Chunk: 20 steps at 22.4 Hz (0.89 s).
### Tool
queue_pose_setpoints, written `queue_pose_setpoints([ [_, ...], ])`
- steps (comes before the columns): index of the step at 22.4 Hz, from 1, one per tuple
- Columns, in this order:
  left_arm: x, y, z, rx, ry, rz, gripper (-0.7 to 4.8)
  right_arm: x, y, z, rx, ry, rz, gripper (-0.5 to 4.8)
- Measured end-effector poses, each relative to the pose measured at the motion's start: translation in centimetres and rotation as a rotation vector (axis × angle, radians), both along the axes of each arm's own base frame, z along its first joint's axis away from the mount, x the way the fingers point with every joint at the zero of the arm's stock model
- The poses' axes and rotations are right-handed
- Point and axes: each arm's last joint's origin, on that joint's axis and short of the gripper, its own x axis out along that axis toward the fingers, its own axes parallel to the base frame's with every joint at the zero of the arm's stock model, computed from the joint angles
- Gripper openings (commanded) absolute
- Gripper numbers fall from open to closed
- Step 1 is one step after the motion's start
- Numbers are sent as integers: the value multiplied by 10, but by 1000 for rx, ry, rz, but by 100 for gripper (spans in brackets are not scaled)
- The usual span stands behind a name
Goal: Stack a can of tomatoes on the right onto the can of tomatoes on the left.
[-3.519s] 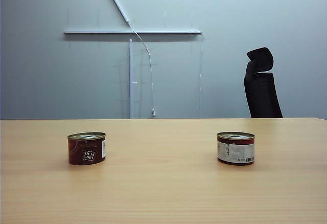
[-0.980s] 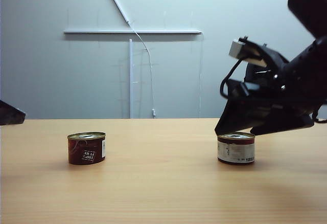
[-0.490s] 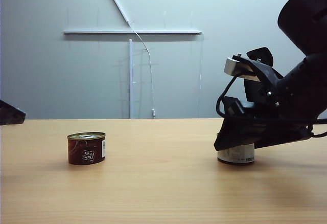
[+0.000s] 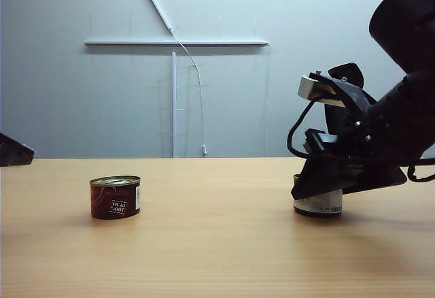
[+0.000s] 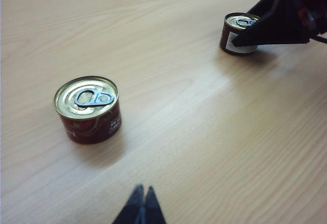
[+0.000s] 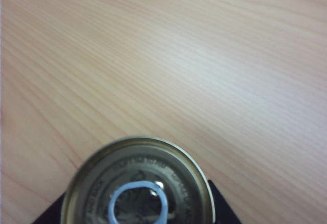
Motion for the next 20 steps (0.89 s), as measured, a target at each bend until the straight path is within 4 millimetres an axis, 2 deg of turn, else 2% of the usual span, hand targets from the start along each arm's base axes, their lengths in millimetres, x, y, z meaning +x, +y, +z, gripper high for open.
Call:
queue_pose_setpoints([
  [4, 0, 0, 0, 0, 1, 0, -4, 1, 0, 1, 0, 2, -2, 106],
  [6, 0, 0, 0, 0, 0, 3, -4, 3, 1, 3, 9, 7, 7, 105],
  [8, 1, 1, 0, 0, 0, 11, -4, 11, 9, 16, 71, -10, 72, 102],
  [10, 4, 5, 0, -1, 1, 57, -4, 18, 27, 38, 117, -76, 142, 102],
  [14, 11, 15, 0, -1, 0, 176, -4, 21, 60, 64, 168, -156, 246, 103],
  [18, 14, 24, 2, -12, -21, 263, -4, 29, 97, 73, 182, -172, 330, 103],
  [20, 15, 28, 4, -24, -42, 308, -4, 37, 129, 71, 180, -158, 393, 103],
])
